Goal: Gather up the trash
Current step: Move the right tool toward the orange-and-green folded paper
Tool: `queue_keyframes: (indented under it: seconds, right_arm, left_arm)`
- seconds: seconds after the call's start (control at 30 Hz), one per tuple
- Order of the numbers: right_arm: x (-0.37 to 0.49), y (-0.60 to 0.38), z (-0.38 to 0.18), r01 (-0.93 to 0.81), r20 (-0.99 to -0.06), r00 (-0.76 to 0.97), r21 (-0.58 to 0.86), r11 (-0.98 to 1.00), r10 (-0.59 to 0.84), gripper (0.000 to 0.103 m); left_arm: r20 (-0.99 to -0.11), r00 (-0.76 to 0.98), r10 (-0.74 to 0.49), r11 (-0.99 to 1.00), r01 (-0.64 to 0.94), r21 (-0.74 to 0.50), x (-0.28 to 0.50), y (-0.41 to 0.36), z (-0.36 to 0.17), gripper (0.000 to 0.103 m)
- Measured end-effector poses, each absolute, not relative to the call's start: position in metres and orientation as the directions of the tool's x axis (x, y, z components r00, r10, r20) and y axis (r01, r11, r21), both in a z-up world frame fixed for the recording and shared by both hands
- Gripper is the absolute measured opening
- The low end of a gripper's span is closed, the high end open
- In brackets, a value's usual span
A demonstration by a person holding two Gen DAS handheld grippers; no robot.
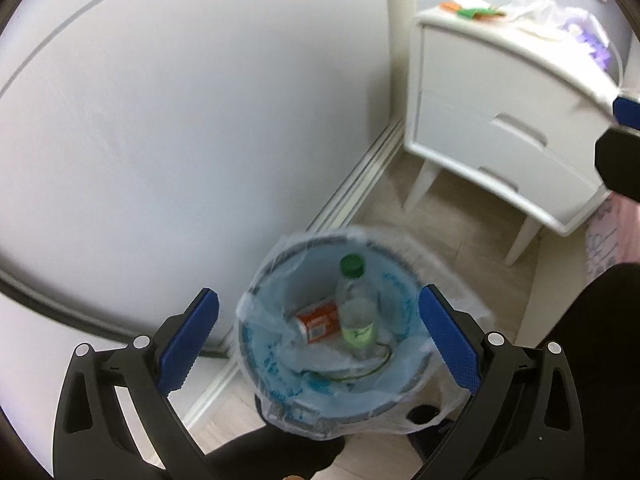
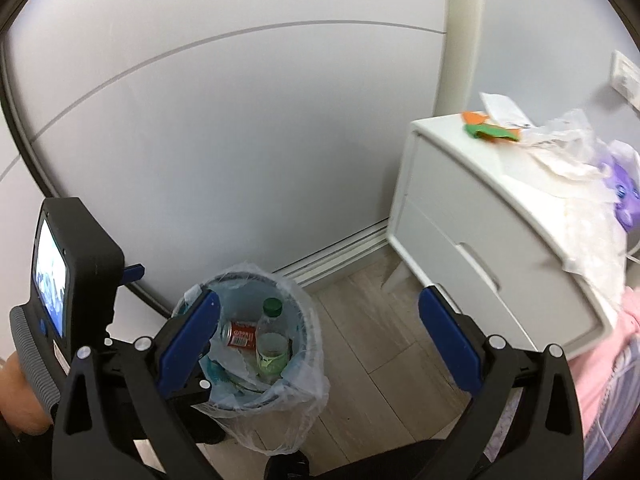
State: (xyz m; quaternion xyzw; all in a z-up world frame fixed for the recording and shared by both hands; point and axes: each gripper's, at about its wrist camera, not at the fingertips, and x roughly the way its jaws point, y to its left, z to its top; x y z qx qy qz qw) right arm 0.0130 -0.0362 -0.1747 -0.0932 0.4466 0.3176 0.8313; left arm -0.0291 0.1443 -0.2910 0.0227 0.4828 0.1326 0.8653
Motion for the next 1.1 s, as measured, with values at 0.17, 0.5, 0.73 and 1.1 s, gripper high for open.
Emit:
queue_keyframes:
  seconds: [0.17, 0.5, 0.73, 1.1]
  right_arm:
    - [0.020, -0.059, -0.153, -0.553, -0.781, 0.440, 0.152, 0.819, 0.443, 0.097]
    - [0.046, -0.089, -0.113, -0.480, -0.722, 0.551, 0.135, 0.867, 0.418, 0.097]
    - [0.087, -0.112, -0.101, -0.408, -0.697, 0.602, 0.150, 0.901, 0.389, 0.097]
    - [0.168, -0.129, -0.112, -0.284, -0.700, 0.630, 0.195, 0.939, 0.336, 0.097]
  left_arm:
    - [-0.793, 0.555, 0.251, 0.967, -0.187, 0.175, -0.025, 0.132, -0.256, 0.097]
    - [-0.717, 0.663, 0.213, 0.977, -0.132, 0.167, 0.012, 0.106, -0.183, 0.097]
    - [-0.680, 0.708, 0.188, 0.978, -0.072, 0.195, 0.058, 0.085, -0.165, 0.097]
    - [-0.651, 0.746, 0.138, 0.972, 0.024, 0.234, 0.154, 0.058, -0.164, 0.097]
